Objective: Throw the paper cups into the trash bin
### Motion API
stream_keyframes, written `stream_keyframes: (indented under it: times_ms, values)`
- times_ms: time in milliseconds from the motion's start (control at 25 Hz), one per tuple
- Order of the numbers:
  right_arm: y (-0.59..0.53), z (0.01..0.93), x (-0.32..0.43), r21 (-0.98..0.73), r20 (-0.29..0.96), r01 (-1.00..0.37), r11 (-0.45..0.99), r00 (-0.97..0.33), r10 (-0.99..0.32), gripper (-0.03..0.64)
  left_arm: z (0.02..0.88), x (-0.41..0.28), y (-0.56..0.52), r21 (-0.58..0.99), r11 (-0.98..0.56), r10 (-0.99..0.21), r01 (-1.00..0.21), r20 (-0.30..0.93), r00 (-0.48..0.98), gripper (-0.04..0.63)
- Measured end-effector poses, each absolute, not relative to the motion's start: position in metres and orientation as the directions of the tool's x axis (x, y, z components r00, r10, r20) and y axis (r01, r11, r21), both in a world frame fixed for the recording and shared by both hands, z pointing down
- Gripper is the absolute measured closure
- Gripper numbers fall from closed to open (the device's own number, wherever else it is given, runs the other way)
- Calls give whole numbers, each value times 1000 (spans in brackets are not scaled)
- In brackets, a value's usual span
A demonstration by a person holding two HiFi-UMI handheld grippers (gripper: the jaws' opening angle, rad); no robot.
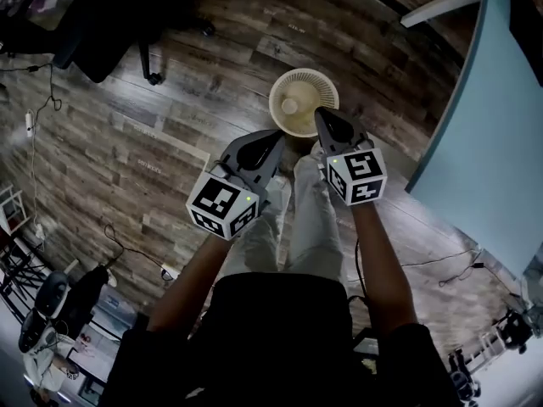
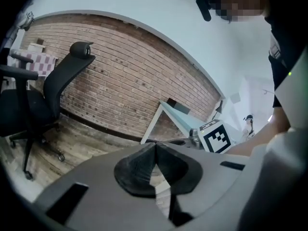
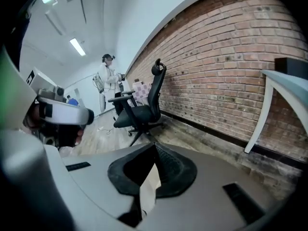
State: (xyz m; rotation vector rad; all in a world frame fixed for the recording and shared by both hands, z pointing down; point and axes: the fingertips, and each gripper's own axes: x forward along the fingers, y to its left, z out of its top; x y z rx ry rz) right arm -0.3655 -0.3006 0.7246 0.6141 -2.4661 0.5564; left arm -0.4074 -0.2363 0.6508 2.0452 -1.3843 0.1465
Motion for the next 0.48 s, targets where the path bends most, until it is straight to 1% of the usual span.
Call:
stream_keyframes:
  times_ms: [280,480]
  values:
    - [-304,636,-374,-250,508,-489,836,-801,-317,611,596,-402,-253,443,-250,-825,-861,368,429,592]
    - [-303,574,-377,-235,443,-473,849,-830,-339,611,561,-401,-253,422,-294,-823,-858,344,451,592]
